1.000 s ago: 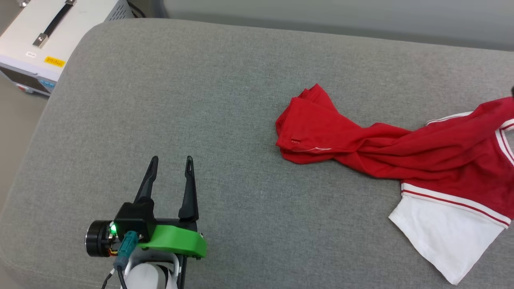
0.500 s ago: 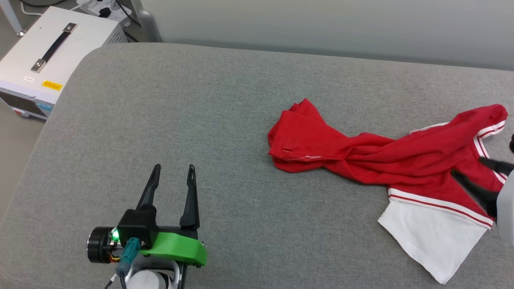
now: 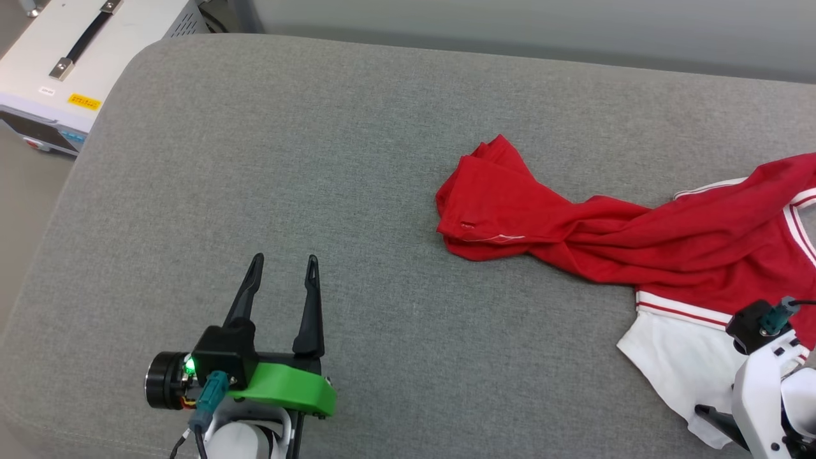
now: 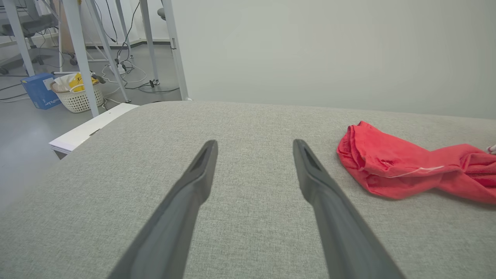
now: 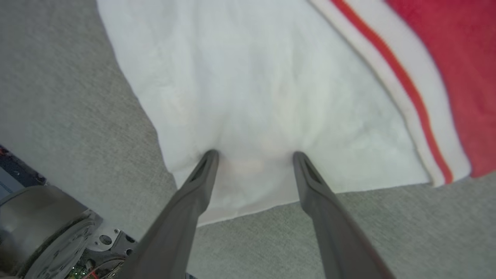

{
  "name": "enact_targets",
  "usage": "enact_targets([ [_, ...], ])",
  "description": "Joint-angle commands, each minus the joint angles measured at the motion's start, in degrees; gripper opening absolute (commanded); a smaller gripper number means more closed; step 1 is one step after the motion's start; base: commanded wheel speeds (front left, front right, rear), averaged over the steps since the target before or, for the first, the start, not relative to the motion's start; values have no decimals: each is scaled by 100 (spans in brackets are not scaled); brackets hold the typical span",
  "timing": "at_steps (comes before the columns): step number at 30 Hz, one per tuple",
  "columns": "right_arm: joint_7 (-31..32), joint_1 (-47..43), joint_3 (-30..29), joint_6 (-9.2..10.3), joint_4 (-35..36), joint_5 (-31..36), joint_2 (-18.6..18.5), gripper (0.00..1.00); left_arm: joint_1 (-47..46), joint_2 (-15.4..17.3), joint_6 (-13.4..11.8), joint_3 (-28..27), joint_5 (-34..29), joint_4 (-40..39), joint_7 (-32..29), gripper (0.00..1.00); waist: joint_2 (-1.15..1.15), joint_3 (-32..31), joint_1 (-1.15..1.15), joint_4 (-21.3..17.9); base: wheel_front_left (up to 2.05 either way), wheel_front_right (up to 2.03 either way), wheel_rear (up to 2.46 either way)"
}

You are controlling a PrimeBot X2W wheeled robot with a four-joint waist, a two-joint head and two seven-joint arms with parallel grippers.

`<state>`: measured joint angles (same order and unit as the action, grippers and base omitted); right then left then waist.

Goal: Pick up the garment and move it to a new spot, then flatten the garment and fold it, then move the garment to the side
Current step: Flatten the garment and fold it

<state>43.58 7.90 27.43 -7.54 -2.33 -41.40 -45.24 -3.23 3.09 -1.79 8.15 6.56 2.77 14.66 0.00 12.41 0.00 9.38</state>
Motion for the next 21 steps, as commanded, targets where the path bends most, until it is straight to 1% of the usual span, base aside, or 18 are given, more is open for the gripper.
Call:
enact_targets([
  [1, -60, 60, 194, 5, -197, 7, 77, 100, -101, -22, -23, -11, 43, 2, 34, 100, 0, 56, 0, 73, 0, 0, 0],
  [2, -128, 88, 264, 5, -267, -17, 96, 100, -104, -22, -28, -13, 47, 7, 34, 100, 0, 56, 0, 83, 0, 0, 0],
  [3, -250, 132, 314, 5, -334, -72, 130, 38, -101, -22, -34, -20, 51, 12, 34, 100, 0, 49, 0, 89, 0, 0, 0],
  [4, -357, 191, 362, 5, -353, -121, 160, 0, -90, -22, -42, -33, 53, 16, 34, 100, 0, 31, 0, 84, 0, 0, 0],
  [9, -789, 493, 419, 5, -208, -331, 167, 0, -5, -22, -54, -66, 44, 46, 34, 100, 0, -103, 0, 59, 0, 0, 0],
  [12, -1071, 745, 330, 5, 72, -577, 262, 0, 1, -22, -61, -65, 45, 32, 34, 100, 0, -149, 0, 59, 0, 0, 0],
  [15, -1245, 1054, 347, 5, 366, -668, 346, 0, -24, -22, -64, -59, 45, 16, 34, 100, 0, -151, 0, 80, 0, 0, 0],
  [17, -1309, 1297, 438, 5, 500, -689, 457, 0, -51, -22, -65, -57, 48, 6, 34, 100, 0, -128, 0, 96, 0, 0, 0],
  [21, -1413, 1908, 831, 5, 478, -633, 866, 0, -100, -22, -69, -56, 66, -17, 34, 100, 0, -39, 0, 137, 0, 0, 0],
])
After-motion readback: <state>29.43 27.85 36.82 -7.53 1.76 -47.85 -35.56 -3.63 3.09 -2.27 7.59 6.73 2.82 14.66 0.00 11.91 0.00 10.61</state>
